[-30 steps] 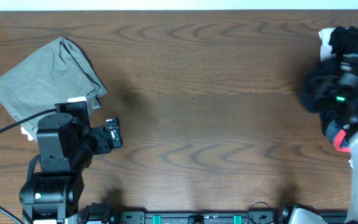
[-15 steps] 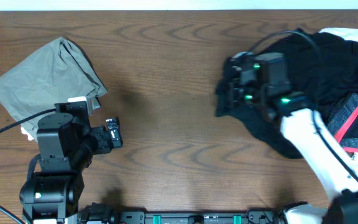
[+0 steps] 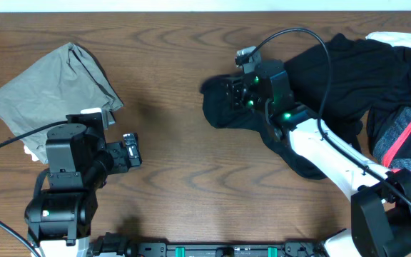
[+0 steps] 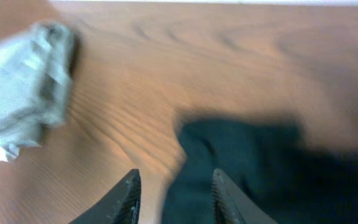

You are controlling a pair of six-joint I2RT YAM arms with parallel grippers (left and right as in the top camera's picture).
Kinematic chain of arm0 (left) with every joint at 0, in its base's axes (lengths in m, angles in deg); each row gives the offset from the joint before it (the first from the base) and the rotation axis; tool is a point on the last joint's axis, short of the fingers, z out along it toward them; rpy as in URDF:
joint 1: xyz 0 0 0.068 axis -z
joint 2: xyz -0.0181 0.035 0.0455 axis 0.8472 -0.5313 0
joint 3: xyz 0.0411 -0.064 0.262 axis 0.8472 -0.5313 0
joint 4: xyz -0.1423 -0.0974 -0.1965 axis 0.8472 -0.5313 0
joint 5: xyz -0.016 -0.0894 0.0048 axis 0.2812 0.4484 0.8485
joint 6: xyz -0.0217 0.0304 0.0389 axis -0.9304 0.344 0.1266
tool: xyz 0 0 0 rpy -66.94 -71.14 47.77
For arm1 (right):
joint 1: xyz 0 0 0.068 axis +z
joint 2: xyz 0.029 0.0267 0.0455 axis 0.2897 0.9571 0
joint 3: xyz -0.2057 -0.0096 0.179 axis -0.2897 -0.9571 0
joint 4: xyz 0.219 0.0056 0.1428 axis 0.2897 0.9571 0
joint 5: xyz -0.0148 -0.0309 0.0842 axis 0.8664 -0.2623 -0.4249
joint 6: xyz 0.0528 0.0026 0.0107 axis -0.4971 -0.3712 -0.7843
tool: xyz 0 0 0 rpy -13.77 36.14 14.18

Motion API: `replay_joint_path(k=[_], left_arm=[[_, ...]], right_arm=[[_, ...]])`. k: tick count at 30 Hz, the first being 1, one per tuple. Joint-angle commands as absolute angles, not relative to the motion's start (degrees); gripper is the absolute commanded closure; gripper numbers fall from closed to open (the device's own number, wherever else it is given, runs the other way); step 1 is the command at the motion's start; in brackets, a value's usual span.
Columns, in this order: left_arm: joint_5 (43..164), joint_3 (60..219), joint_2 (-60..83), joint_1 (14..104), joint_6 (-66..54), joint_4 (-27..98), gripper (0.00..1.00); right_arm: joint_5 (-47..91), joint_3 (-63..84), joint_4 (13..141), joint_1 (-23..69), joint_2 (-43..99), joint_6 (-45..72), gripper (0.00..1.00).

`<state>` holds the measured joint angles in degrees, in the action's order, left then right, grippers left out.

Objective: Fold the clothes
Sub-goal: 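Grasp the black shirt with the right gripper and drag it leftward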

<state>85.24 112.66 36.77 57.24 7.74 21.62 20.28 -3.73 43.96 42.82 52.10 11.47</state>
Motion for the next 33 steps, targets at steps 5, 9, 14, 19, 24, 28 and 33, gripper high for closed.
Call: replay_joint_path(k=[5,9,14,19,24,28,33], left_arm=[[86.7,113.5,36.4,57.0,7.4,22.8,0.02],[92.7,113.5,34.0,57.3,6.6,27.0,0.02],[95.0,113.5,25.1,61.5,1.0,34.5,0.02],[95.0,113.5,12.0,68.7,0.7,46.1,0.02],[95.0,113.5,-1.9,73.1,-4.4,58.8,0.02],[95.1,113.5,-12.0,74.2,-13.0,66.2,0.2],[99.2,113.5,-20.2,75.8,-17.1,72.2,0.34]], right_arm=[[30.4,-3.1,64.4,32.3,46.2,12.1,0.59],[31.0,-3.1,77.2,25.2,43.4,12.1,0.57],[31.0,-3.1,86.8,19.3,43.1,13.5,0.5],[31.0,-3.1,90.3,17.6,43.1,15.8,0.48],[31.0,-3.1,91.3,17.6,43.1,16.4,0.48],[31.0,-3.1,91.5,17.6,43.1,17.0,0.48],[31.1,-3.1,91.3,17.6,43.1,17.2,0.48]])
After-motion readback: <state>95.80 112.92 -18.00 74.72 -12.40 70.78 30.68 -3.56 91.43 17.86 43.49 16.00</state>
